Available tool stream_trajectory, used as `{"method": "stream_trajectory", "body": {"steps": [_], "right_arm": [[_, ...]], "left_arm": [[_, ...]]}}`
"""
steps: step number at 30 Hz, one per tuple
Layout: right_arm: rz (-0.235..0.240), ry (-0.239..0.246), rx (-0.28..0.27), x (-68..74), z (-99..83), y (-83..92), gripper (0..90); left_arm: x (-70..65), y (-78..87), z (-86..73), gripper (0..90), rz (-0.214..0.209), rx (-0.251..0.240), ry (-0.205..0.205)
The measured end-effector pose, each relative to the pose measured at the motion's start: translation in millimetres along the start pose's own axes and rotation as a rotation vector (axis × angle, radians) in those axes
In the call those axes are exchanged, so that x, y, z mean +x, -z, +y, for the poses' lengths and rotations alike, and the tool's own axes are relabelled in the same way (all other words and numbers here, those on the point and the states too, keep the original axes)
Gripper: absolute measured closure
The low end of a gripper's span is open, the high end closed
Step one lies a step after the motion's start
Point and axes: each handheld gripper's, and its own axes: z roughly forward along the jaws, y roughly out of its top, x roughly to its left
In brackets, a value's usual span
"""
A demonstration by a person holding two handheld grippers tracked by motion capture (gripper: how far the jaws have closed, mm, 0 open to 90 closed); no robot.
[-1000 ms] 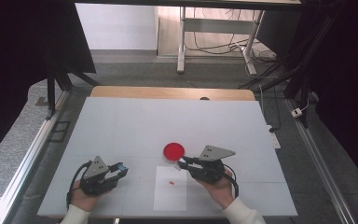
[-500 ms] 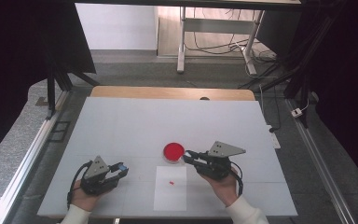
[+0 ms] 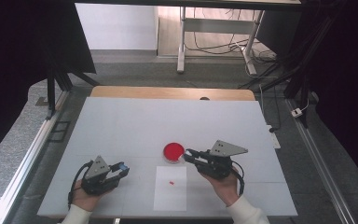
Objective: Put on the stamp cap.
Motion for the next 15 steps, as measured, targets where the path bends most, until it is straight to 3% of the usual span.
{"method": "stream_trajectory", "body": {"steps": [15], "right_arm": [[0.003, 0.006, 0.003, 3.7, 0.2, -2.2, 74.9]], "left_arm": [[-11.1, -10.1, 8.8, 64.8, -0.024, -0.001, -0.031]]}}
